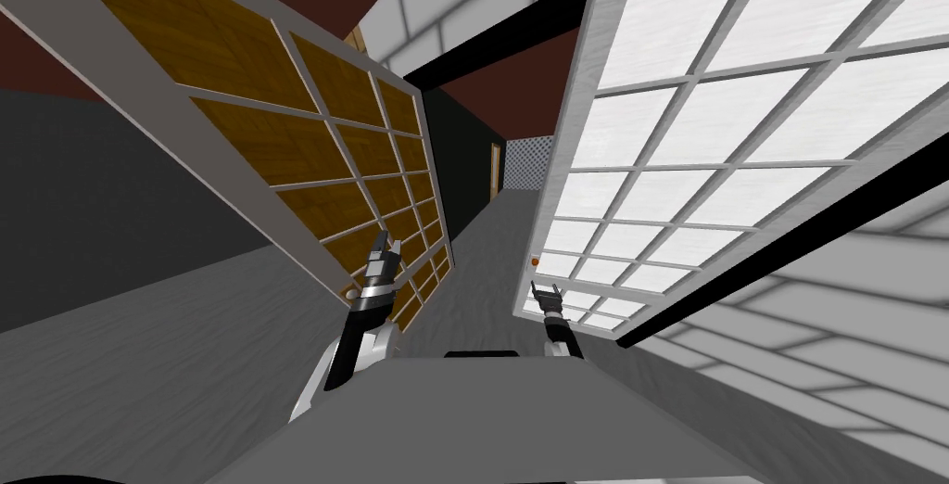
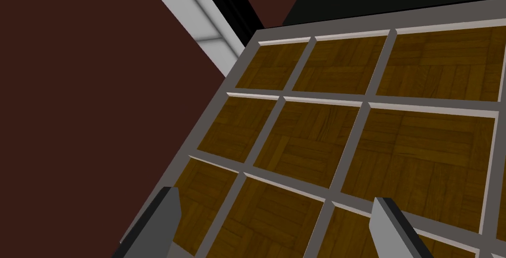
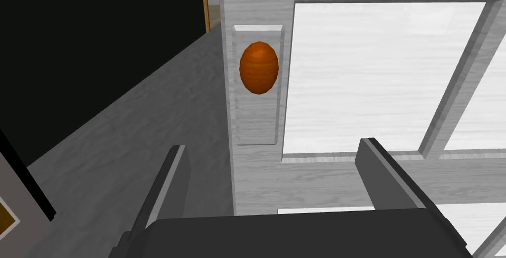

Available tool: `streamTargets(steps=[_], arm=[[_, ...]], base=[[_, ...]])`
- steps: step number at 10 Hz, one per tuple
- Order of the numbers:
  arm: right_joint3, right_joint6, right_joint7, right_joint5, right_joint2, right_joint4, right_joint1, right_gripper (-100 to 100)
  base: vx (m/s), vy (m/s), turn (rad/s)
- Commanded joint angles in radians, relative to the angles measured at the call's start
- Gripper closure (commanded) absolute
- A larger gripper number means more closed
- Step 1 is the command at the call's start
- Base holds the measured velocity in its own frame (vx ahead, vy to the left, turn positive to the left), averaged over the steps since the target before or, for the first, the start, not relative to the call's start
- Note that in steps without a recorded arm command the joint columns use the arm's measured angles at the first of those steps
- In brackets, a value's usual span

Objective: Pull the door open

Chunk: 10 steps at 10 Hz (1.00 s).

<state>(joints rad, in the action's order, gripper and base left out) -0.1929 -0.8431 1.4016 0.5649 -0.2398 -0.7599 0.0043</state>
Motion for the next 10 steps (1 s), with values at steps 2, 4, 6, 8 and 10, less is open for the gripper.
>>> streamTargets(steps=[2, 4, 6, 8, 10], arm=[[0.011, -0.014, 0.025, 0.011, -0.025, 0.012, 0.013, -100], [0.021, -0.026, 0.048, 0.021, -0.048, 0.023, 0.024, -100], [0.031, -0.038, 0.069, 0.03, -0.069, 0.033, 0.034, -100], [0.039, -0.049, 0.088, 0.038, -0.088, 0.042, 0.044, -100], [0.038, -0.043, 0.079, 0.037, -0.082, 0.033, 0.043, 100]], base=[[0.155, 0.008, 0.144], [0.225, 0.007, 0.101], [0.21, -0.024, 0.128], [0.195, -0.028, 0.102], [0.029, -0.001, -0.001]])
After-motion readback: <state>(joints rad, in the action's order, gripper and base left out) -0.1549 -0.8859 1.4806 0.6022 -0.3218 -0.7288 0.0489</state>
